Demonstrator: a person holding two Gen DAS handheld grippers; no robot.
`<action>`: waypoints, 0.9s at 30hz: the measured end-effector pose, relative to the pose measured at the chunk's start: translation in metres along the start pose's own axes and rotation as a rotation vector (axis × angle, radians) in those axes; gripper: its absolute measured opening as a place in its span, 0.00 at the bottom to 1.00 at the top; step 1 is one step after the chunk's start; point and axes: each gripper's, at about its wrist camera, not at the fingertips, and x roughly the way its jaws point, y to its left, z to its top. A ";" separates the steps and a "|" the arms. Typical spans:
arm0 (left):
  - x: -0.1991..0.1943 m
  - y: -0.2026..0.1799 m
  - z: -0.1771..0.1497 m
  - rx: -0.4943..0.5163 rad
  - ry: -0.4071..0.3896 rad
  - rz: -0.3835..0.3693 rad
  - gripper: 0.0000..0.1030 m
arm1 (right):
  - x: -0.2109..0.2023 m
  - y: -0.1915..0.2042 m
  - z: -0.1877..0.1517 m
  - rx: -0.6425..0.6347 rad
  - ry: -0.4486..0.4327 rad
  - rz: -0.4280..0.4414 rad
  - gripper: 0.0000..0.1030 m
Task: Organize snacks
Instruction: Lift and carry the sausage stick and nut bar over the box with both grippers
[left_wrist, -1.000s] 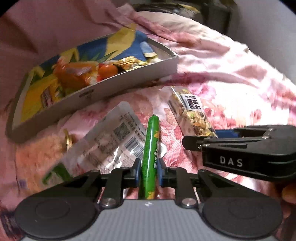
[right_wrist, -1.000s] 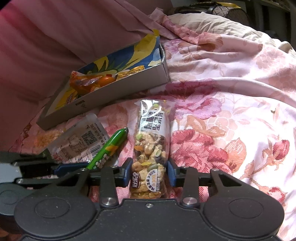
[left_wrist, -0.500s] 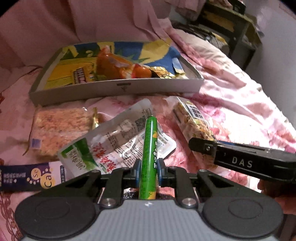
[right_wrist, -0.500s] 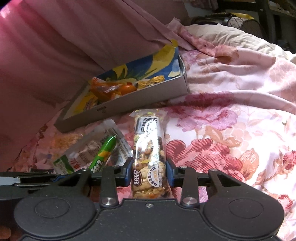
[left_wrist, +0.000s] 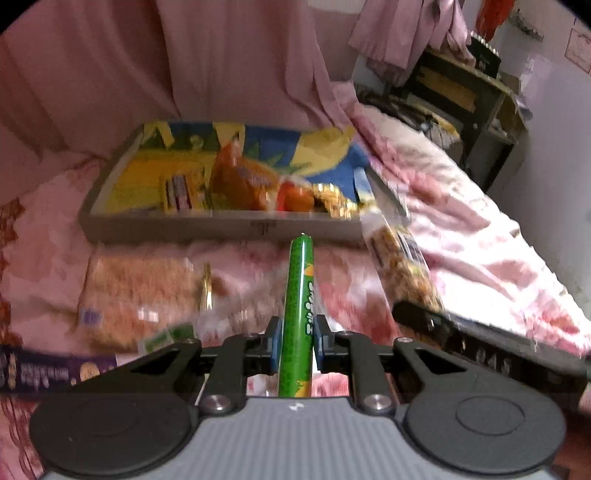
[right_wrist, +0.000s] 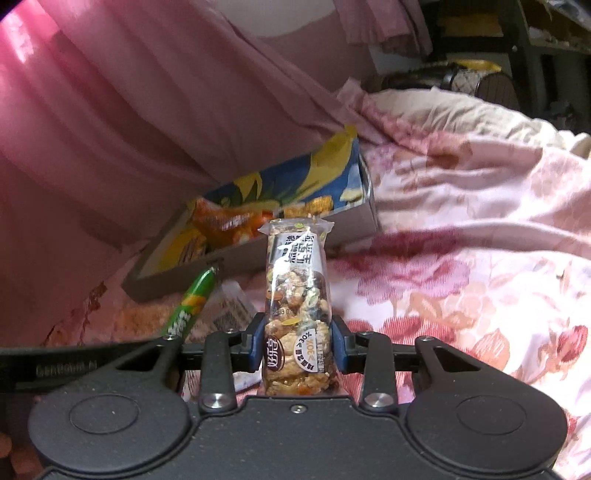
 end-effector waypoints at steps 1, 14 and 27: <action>0.000 0.000 0.006 -0.009 -0.017 0.001 0.18 | -0.001 0.000 0.001 0.001 -0.015 0.003 0.37; 0.039 -0.002 0.091 -0.125 -0.168 0.074 0.18 | 0.019 0.006 0.030 -0.081 -0.258 -0.006 0.37; 0.103 0.002 0.116 -0.091 -0.142 0.112 0.18 | 0.076 -0.013 0.081 -0.098 -0.374 -0.055 0.37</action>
